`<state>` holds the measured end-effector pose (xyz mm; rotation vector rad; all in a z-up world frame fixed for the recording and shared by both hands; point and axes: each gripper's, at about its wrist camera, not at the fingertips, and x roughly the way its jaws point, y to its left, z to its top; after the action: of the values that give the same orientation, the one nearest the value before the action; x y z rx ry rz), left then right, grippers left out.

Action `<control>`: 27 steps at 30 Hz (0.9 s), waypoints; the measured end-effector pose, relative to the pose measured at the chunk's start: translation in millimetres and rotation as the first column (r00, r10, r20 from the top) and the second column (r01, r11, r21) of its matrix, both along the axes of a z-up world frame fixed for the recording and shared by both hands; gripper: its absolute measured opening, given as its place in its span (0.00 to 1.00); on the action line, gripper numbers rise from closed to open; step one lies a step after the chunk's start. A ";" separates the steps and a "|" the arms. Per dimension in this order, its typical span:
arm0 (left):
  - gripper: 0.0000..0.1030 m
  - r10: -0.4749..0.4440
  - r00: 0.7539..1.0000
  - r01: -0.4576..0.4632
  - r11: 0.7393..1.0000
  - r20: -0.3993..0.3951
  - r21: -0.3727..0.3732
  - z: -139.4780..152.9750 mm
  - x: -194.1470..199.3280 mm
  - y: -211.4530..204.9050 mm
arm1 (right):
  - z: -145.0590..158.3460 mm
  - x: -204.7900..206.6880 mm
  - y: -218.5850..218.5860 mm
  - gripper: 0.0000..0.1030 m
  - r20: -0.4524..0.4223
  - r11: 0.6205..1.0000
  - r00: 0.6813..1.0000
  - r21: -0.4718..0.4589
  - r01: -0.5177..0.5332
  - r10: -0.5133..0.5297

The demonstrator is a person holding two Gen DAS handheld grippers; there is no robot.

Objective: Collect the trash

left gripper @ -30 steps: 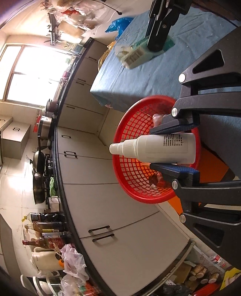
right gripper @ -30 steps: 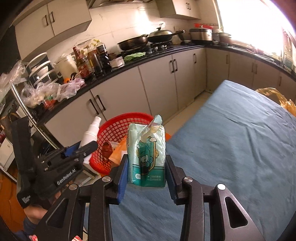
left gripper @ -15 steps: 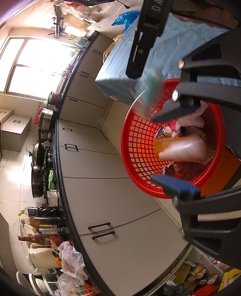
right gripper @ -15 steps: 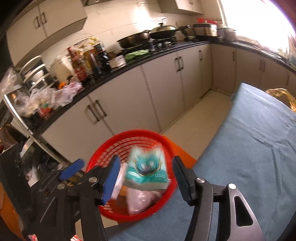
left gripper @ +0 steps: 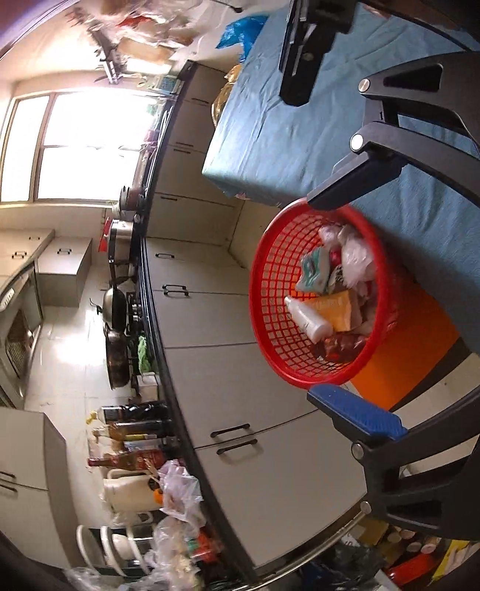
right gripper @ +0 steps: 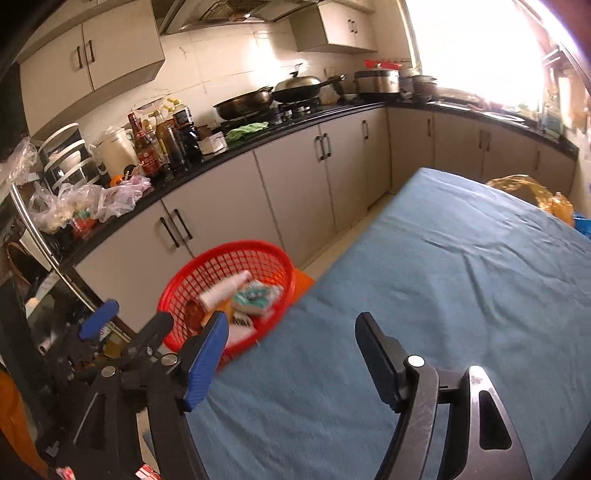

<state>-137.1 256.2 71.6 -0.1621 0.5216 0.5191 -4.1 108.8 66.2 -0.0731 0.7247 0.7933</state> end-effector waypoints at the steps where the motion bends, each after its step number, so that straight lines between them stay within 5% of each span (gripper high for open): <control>1: 0.92 -0.002 1.000 0.002 1.000 -0.006 0.014 0.6 -1.9 -6.7 | -0.8 -5.6 -7.9 0.76 0.009 1.000 1.000 -0.002 0.012 -0.012; 21: 0.98 -0.060 0.995 0.065 0.995 -0.080 0.071 -3.2 -49.8 -100.1 | -3.3 -118.0 -127.8 0.84 0.165 0.972 0.960 -0.038 0.234 -0.224; 27: 0.98 -0.080 0.994 0.081 0.997 -0.075 0.014 -5.9 -68.7 -98.0 | -6.9 -151.9 -140.6 0.85 0.174 0.965 0.953 -0.043 0.259 -0.248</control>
<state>-205.9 158.3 65.7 -0.1055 0.5939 0.4516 -156.0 -31.8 59.3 -0.1026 0.5861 0.5104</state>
